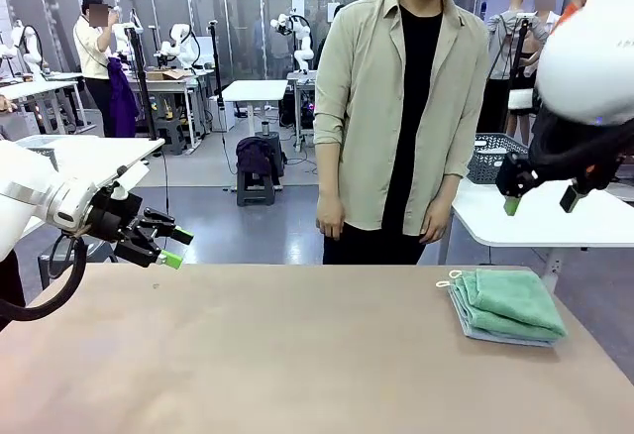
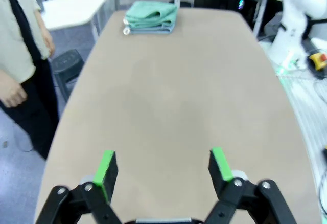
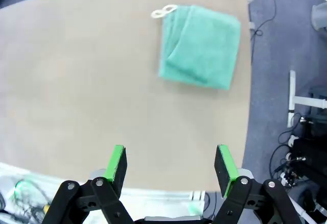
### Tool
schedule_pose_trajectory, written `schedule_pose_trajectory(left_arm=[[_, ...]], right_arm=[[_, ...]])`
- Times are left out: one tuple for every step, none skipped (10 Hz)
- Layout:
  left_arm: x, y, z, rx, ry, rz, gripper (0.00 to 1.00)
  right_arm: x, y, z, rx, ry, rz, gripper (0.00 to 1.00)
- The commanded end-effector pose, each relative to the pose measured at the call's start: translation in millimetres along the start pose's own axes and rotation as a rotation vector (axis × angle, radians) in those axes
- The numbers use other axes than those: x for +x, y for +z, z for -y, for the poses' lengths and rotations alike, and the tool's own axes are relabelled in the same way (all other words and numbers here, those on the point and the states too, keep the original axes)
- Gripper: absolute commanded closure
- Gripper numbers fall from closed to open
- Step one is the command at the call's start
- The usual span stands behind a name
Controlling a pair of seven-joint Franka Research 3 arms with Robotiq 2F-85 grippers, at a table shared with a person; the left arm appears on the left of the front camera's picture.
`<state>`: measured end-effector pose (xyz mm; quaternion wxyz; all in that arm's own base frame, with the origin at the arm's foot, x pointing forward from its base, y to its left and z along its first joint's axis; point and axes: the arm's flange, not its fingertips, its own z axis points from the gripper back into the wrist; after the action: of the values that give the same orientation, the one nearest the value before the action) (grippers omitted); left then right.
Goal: Fold the towels and place them in the basket.
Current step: Stack the folded Towel with hook on the right side of the table.
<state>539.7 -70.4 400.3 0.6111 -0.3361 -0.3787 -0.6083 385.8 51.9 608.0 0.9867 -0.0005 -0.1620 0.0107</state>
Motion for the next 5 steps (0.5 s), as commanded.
schedule_pose_trajectory(left_arm=[[2,1,1,-0.004,0.008,0.010,0.10],[2,1,1,-0.004,0.008,0.010,0.10],[2,1,1,-0.004,0.008,0.010,0.10],[2,1,1,-0.004,0.008,0.010,0.10],[2,1,1,-0.004,0.008,0.010,0.10]], right_arm=[[-30,40,-17,0.055,-0.023,-0.028,0.14],[-44,61,-25,0.062,-0.014,-0.018,0.14],[-53,73,-30,0.061,-0.015,-0.003,0.14],[-58,77,-32,0.066,-0.003,0.001,0.14],[-58,75,-32,0.068,0.011,0.013,0.14]])
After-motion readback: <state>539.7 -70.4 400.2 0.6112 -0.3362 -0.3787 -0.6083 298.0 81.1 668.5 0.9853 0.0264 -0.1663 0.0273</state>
